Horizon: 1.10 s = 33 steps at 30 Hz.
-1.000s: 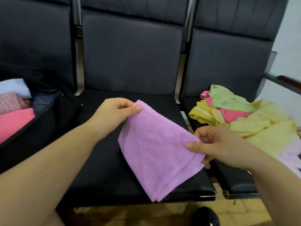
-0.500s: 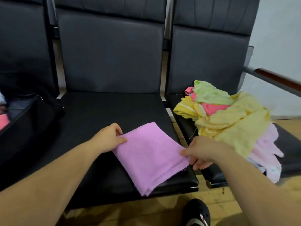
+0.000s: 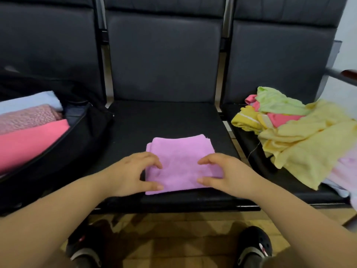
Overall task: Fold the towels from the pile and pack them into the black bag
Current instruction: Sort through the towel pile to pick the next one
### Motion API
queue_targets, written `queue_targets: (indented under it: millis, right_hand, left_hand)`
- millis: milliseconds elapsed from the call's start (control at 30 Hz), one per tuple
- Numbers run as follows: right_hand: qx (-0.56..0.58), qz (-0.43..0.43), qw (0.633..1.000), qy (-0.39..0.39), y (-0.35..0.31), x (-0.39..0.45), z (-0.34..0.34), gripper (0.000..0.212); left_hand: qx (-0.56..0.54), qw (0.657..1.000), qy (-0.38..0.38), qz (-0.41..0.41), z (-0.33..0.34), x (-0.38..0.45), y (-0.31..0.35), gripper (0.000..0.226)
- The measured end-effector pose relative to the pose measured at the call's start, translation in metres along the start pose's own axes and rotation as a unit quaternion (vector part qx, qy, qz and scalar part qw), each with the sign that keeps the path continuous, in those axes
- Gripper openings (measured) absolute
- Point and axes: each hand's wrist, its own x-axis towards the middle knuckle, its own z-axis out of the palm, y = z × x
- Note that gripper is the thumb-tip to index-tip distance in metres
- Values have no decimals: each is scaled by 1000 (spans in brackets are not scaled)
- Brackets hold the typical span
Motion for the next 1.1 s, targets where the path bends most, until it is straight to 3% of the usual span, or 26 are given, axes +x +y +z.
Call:
queue_targets:
  millis: [100,233,333,400,467,633,800,967,1100]
  right_hand:
    - [-58,17,997,-55,2,0,7,66]
    - [-53,40,996,-54,9,4,9,72]
    - [-54,39,996,-58,12,8,8,76]
    - [-55,36,996,-59,15,11,6,80]
    - [-55,35,997,-50,20,18,3,79]
    - [-41,44,998,-12,29,40,1,56]
    - [54,53,995,69,36,63,-3,19]
    - [144,99,977,122,34,85,0,28]
    - [115,169,972,113,37,98,5,30]
  left_hand:
    - [44,998,-53,-1,11,-6,-5,108]
    - [108,994,-18,6,19,-7,-10,115]
    - [97,995,16,-24,17,-3,-5,91]
    - [12,998,42,-55,11,2,-3,59]
    - [-77,991,83,-77,7,9,-7,42]
    - [-263,948,101,-145,-2,31,-25,38]
    - [-264,939,135,-177,-8,52,-30,43]
    - [-290,927,139,-193,-13,65,-33,45]
    - [-235,943,120,-203,-14,75,-34,29]
